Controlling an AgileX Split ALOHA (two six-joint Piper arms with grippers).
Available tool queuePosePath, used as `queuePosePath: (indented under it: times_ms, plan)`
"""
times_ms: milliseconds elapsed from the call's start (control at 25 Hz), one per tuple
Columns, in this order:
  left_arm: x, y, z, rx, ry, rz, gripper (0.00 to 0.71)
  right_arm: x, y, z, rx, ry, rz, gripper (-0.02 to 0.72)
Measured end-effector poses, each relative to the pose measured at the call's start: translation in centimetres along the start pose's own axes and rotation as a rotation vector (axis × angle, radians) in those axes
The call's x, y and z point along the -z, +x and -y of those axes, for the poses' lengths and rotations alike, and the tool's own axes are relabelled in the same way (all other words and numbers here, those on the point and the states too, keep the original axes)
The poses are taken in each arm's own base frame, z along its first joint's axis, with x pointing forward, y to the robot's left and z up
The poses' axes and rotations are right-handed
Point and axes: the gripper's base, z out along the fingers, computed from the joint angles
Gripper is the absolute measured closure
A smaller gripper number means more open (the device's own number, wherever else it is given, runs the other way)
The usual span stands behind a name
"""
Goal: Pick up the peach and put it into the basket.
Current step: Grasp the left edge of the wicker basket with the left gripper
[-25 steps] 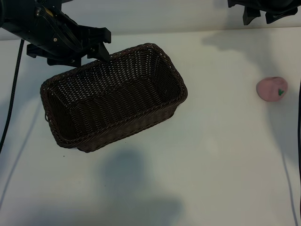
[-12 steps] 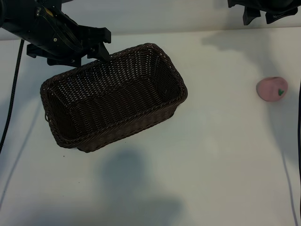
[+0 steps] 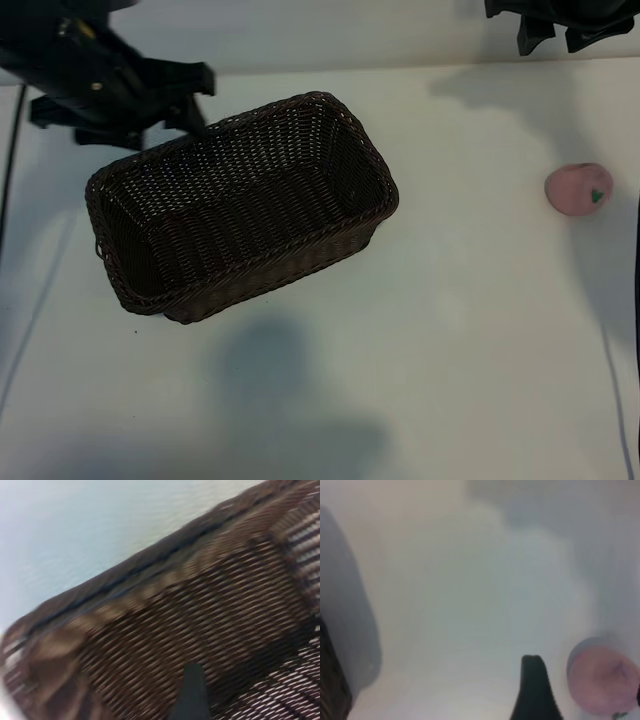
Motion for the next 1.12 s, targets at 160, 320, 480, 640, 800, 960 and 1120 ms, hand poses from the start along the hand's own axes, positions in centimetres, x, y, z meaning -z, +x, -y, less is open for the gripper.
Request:
queuePosePath:
  times_ms: [160, 320, 480, 640, 800, 960, 1120]
  plan:
    - [0.8, 2.3, -1.8, 0.071, -0.128, -0.024, 0.121, 0.0, 0.2, 0.0, 0.002, 0.003, -0.017, 0.221]
    - [0.0, 5.0, -3.4, 0.15, -0.219, -0.056, 0.121, 0.0, 0.2, 0.0, 0.015, 0.004, -0.025, 0.221]
    - [-1.6, 6.2, -4.0, 0.195, -0.23, -0.067, 0.121, 0.0, 0.3, 0.1, 0.023, 0.005, -0.033, 0.221]
    - [-3.1, 6.1, -4.1, 0.217, -0.22, -0.066, 0.121, 0.0, 0.3, 0.1, 0.03, 0.006, -0.036, 0.221]
    - [-4.9, 6.4, -4.3, 0.233, -0.229, -0.093, 0.121, 0.0, 0.3, 0.1, 0.041, 0.006, -0.036, 0.221]
    - [-6.8, 6.8, -4.5, 0.249, -0.241, -0.143, 0.121, 0.0, 0.3, 0.0, 0.042, -0.004, -0.038, 0.221]
    - [-8.3, 7.2, -4.8, 0.253, -0.258, -0.185, 0.121, 0.0, 0.4, 0.0, 0.044, -0.004, -0.039, 0.221]
